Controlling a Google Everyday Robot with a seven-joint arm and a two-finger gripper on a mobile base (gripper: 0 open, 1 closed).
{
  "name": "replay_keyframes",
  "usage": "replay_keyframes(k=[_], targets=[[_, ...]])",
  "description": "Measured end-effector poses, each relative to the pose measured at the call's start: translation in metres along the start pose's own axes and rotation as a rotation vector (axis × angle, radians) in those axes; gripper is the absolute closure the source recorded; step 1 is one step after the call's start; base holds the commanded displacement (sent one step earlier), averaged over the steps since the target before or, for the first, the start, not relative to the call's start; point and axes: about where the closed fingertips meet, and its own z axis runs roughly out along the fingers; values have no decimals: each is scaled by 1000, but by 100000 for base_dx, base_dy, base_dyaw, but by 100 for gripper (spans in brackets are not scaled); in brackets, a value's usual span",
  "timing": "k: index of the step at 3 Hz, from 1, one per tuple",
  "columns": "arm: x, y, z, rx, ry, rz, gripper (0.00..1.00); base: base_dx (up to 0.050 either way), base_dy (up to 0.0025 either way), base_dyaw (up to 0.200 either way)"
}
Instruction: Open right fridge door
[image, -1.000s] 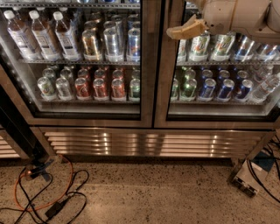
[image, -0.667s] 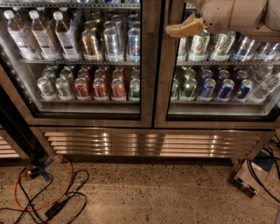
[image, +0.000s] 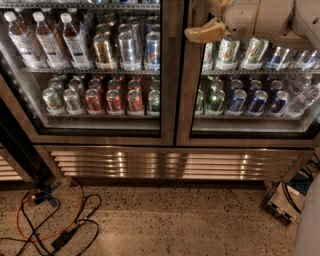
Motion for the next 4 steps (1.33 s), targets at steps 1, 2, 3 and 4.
replay_keyframes(k=[1, 2, 3, 4], targets=[[0, 1, 0, 0, 0, 0, 38, 0, 0, 0], [0, 3, 5, -17, -9, 11, 38, 0, 0, 0], [4, 7, 8, -37, -10, 36, 40, 0, 0, 0], [1, 7, 8, -38, -10, 36, 45, 0, 0, 0]])
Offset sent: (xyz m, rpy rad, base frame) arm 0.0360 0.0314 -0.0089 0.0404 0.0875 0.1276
